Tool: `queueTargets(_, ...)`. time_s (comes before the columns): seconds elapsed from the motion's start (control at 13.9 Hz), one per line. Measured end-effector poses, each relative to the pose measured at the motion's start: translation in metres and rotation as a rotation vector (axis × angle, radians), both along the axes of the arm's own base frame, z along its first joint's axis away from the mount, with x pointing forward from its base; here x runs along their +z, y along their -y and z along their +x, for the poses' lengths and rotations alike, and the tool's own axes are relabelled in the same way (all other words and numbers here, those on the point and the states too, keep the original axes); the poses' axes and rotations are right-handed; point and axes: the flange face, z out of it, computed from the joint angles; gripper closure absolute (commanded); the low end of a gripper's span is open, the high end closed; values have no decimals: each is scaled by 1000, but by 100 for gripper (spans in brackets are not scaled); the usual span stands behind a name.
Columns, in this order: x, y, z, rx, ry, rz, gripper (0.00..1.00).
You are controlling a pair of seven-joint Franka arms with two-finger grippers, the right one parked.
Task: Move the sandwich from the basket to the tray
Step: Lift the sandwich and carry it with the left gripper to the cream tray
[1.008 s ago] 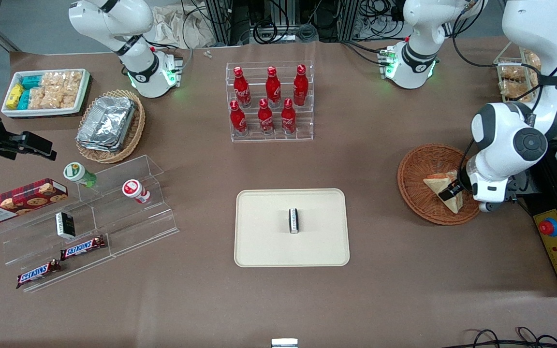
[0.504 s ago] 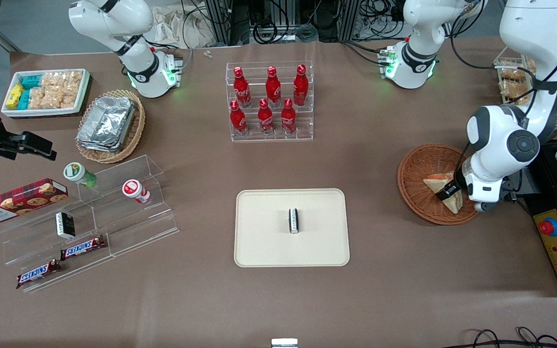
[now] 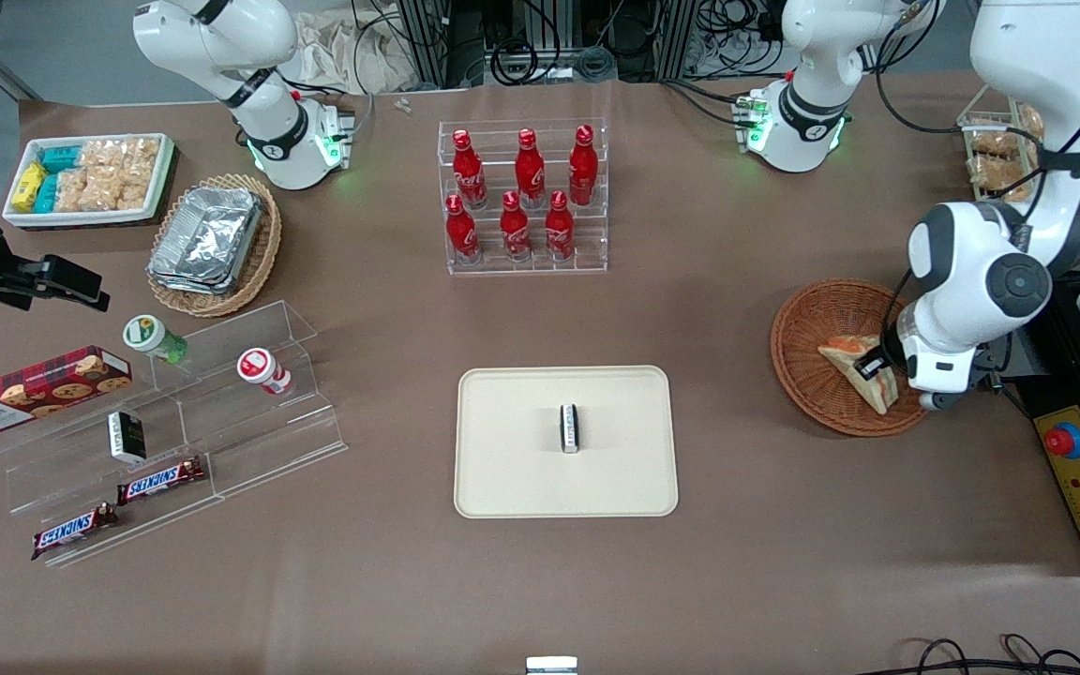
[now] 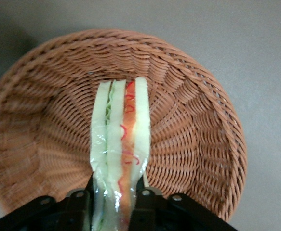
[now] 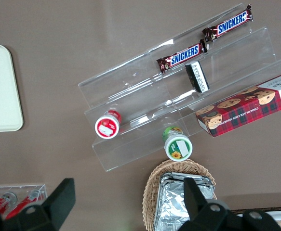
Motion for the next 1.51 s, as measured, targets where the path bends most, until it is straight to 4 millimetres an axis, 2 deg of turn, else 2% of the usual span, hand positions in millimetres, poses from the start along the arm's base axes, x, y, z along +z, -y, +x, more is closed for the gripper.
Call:
queueTargets(0.07,30,1,7,-17,-39,7,100)
queueTargets(0.22,111,15,21,-96,-67,14,100)
queueTargets(0.43,229,55,25,-250,-42,14,100)
queueTargets(0.5,257,75,24,-305,-22,9,100)
queueTargets(0.58,277,99,22,-354,3,5,100)
queueTargets(0.65,288,128,18,-408,23,-1,100)
queueTargets(0.72,290,158,13,-457,30,-9,100)
queueTargets(0.86,278,208,9,-532,54,-37,100)
queueTargets(1.01,249,246,18,-556,76,-74,100)
queueTargets(1.22,171,302,35,-489,85,-55,100)
queueTargets(1.37,114,345,35,-479,88,-59,100)
queueTargets(1.51,72,371,39,-487,111,-112,100)
